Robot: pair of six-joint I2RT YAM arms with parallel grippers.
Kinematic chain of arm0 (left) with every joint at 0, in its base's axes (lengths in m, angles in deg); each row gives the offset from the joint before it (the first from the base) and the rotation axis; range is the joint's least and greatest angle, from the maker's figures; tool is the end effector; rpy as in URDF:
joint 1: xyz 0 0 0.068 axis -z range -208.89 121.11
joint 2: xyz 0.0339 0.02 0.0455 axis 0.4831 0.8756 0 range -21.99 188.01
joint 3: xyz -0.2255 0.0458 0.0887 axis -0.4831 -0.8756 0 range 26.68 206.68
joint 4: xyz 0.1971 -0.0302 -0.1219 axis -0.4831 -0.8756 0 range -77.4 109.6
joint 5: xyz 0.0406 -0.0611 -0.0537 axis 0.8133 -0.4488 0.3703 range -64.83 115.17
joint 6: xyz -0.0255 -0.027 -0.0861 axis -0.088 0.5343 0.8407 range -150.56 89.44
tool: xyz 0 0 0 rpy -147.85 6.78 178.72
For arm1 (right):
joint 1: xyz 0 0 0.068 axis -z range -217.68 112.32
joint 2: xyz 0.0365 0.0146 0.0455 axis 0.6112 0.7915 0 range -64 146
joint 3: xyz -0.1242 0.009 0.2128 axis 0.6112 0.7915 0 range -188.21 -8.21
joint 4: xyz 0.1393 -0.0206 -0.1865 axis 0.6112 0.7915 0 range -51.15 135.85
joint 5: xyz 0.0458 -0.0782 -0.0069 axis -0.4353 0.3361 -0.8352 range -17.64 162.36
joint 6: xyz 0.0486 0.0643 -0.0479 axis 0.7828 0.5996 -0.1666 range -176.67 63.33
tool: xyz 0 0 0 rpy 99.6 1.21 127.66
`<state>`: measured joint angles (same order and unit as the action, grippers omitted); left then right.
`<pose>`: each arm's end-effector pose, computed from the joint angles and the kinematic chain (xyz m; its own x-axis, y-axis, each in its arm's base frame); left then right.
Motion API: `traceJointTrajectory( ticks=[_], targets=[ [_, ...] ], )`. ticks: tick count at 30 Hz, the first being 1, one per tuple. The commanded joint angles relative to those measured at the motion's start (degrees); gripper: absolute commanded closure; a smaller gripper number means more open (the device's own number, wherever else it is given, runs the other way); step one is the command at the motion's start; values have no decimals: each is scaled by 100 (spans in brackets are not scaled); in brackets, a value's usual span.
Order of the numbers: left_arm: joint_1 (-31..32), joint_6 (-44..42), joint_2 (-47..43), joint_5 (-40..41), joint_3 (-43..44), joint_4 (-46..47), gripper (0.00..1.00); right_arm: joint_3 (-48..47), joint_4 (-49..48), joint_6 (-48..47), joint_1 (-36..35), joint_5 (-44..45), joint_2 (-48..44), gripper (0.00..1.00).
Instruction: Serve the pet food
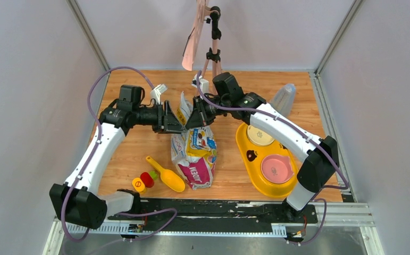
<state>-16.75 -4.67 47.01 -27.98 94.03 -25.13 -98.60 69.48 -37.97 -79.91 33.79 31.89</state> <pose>0.2185 -0.1163 0.2982 -0.9274 -0.0684 -0.3678 0.2900 0.4896 -0.8223 0.2439 0.2926 0.3055 -0.7015 -0.2984 -0.6472 -0.7110 0.3548 0.6071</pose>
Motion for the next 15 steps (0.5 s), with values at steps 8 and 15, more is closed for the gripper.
traceJointTrajectory(
  ticks=[8,15],
  targets=[
    [113,36,227,130,86,-44,59,-203,219,-150,-4,244,-119,100],
    [273,126,357,116,27,180,64,-219,248,-147,1,396,-111,100]
  ],
)
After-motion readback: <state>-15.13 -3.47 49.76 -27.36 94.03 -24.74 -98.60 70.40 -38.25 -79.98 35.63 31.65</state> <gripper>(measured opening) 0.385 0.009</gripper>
